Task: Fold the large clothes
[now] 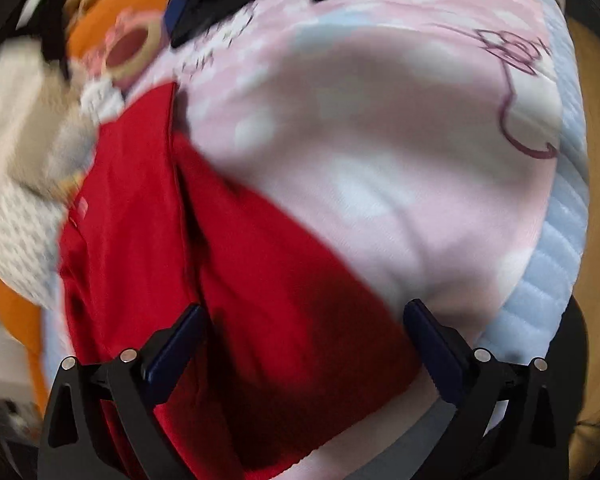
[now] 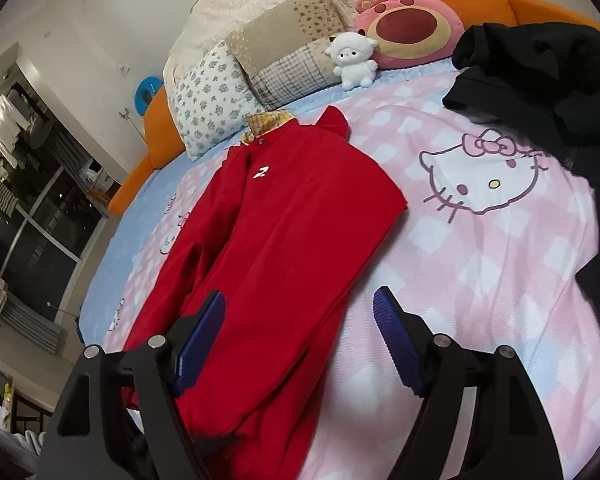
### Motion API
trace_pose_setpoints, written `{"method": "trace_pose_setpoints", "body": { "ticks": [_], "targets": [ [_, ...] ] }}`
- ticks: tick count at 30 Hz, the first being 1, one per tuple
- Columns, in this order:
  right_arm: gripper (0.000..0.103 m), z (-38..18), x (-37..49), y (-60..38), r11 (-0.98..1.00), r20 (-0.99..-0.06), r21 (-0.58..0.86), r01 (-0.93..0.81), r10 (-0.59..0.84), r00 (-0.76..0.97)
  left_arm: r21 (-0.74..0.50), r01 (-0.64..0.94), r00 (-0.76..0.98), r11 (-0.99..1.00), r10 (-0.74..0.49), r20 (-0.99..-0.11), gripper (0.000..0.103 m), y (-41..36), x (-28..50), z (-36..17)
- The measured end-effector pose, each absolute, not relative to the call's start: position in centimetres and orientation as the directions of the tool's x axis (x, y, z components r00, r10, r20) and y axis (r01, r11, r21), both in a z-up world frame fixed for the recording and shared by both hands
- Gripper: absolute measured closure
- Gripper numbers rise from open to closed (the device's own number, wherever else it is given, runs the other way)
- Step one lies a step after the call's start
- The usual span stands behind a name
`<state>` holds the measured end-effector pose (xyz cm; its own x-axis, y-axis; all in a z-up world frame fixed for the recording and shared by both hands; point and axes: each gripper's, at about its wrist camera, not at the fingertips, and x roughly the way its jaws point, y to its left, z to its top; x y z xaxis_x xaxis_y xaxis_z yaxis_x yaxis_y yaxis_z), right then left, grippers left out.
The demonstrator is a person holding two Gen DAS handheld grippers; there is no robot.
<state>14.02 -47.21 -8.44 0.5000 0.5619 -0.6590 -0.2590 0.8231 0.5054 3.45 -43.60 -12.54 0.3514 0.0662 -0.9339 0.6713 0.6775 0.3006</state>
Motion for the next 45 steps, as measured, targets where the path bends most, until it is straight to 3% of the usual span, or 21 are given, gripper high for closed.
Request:
{"method": "trace_pose_setpoints", "body": {
  "ticks": [4,7,13,15,16,19,20,21,23,24,25,26,27,30,36,41,43,44,45],
  "targets": [
    [0.027,-8.1,15.2,-46.8,0.829,-0.669,0.495,-0.261,0.555,0.494,0.139,0.665,0.248,0.734,-0.041,-0.968,0.004,-41.7,5.0,-12.4],
    [0.027,-7.5,16.4,-46.0,0.826,-0.666,0.490,-0.280,0.562,0.491,0.026,0.657,0.191,0.753,-0.134,-0.972,0.012,-40.3,5.6,-11.7],
    [0.027,-6.9,20.7,-44.8,0.821,-0.675,0.502,-0.271,0.568,0.471,-0.179,0.637,0.090,0.750,-0.303,-0.949,0.042,-38.0,7.0,-10.7],
    [0.027,-6.9,22.4,-44.7,0.822,-0.679,0.511,-0.251,0.565,0.470,-0.307,0.610,0.011,0.730,-0.395,-0.918,0.069,-37.1,7.4,-10.8],
    [0.027,-6.9,23.0,-44.6,0.826,-0.681,0.507,-0.246,0.559,0.472,-0.321,0.606,0.004,0.728,-0.407,-0.914,0.069,-37.1,7.2,-10.7],
    [0.027,-6.9,25.0,-44.7,0.853,-0.698,0.470,-0.227,0.516,0.496,-0.157,0.690,0.087,0.706,-0.297,-0.951,0.068,-39.4,5.3,-10.7],
    [0.027,-7.0,25.7,-44.8,0.860,-0.704,0.462,-0.216,0.504,0.500,-0.072,0.725,0.125,0.685,-0.234,-0.964,0.060,-40.6,4.5,-10.9],
    [0.027,-7.2,26.7,-45.0,0.869,-0.714,0.456,-0.194,0.487,0.502,0.042,0.758,0.184,0.651,-0.153,-0.971,0.044,-41.9,3.6,-11.4],
    [0.027,-7.5,28.3,-45.4,0.883,-0.731,0.442,-0.161,0.458,0.505,0.299,0.759,0.365,0.579,0.002,-0.931,0.024,-44.0,1.9,-12.2],
    [0.027,-7.8,29.4,-45.5,0.888,-0.741,0.435,-0.146,0.446,0.502,0.332,0.759,0.389,0.560,0.018,-0.921,0.028,-44.4,1.4,-12.3],
    [0.027,-8.1,30.2,-45.6,0.890,-0.746,0.436,-0.134,0.440,0.499,0.324,0.768,0.380,0.553,0.014,-0.925,0.035,-44.5,1.2,-12.2],
    [0.027,-8.6,31.4,-45.7,0.877,-0.746,0.464,-0.125,0.463,0.479,0.276,0.785,0.340,0.555,-0.013,-0.941,0.056,-44.5,1.1,-12.1],
    [0.027,-9.2,32.7,-45.6,0.850,-0.733,0.512,-0.123,0.507,0.453,0.222,0.796,0.297,0.564,-0.043,-0.954,0.059,-44.3,1.1,-11.8],
    [0.029,-11.1,36.4,-44.9,0.775,-0.689,0.621,-0.118,0.611,0.389,0.139,0.792,0.250,0.594,-0.108,-0.962,0.060,-43.3,1.6,-11.6],
    [0.036,-13.2,42.1,-42.2,0.778,-0.708,0.620,-0.099,0.609,0.357,-0.167,0.728,0.088,0.665,-0.332,-0.939,0.064,-39.6,3.9,-11.5],
    [0.036,-16.0,46.1,-40.1,0.814,-0.753,0.576,-0.078,0.565,0.338,-0.184,0.754,0.130,0.630,-0.419,-0.899,0.067,-38.5,3.0,-11.1],
    [0.047,-17.2,47.5,-39.5,0.831,-0.776,0.552,-0.067,0.541,0.325,-0.208,0.748,0.132,0.630,-0.449,-0.884,0.069,-38.0,2.9,-11.0],
    [0.070,-17.6,47.9,-39.3,0.831,-0.778,0.553,-0.066,0.543,0.317,-0.232,0.740,0.125,0.631,-0.469,-0.874,0.069,-37.7,3.7,-11.1],
    [0.082,-18.1,48.3,-39.0,0.821,-0.770,0.568,-0.058,0.555,0.314,-0.264,0.729,0.118,0.631,-0.495,-0.861,0.070,-37.3,3.9,-11.1]
  ]
}}
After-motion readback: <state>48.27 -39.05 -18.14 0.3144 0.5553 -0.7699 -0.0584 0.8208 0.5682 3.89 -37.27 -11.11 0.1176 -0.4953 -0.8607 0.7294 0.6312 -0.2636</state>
